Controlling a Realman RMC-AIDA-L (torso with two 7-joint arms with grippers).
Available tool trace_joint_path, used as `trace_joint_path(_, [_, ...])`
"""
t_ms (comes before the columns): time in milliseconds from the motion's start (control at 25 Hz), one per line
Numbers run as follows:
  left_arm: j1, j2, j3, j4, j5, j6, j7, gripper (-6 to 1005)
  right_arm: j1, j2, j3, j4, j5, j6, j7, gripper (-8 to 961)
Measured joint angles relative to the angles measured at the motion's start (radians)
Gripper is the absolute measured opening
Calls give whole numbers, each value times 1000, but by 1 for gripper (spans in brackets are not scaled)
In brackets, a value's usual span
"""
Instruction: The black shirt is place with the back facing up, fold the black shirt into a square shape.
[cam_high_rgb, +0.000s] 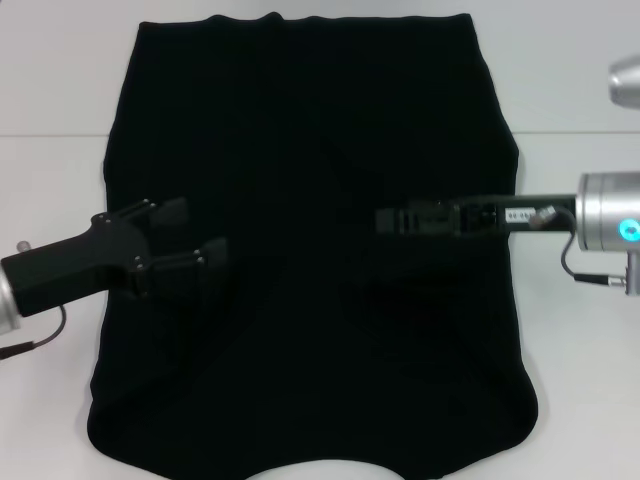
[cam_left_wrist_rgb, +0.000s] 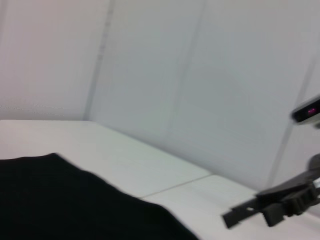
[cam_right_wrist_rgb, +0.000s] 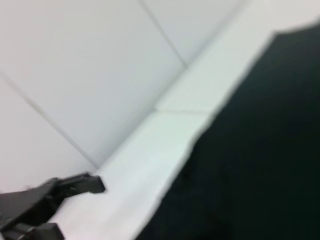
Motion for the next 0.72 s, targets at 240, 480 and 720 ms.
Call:
trace_joint_path(240, [10,7,4,119,123,111,-93,914,-73,22,0,2,127,-73,-248,944])
trace_joint_path(480, [38,-10,9,240,279,56,-92,903,-65,24,-10,10,130,-32,-251,944])
trace_joint_path(720, [56,-23,11,310,403,8,-91,891,-50,34,-14,12,130,-5,-247,944])
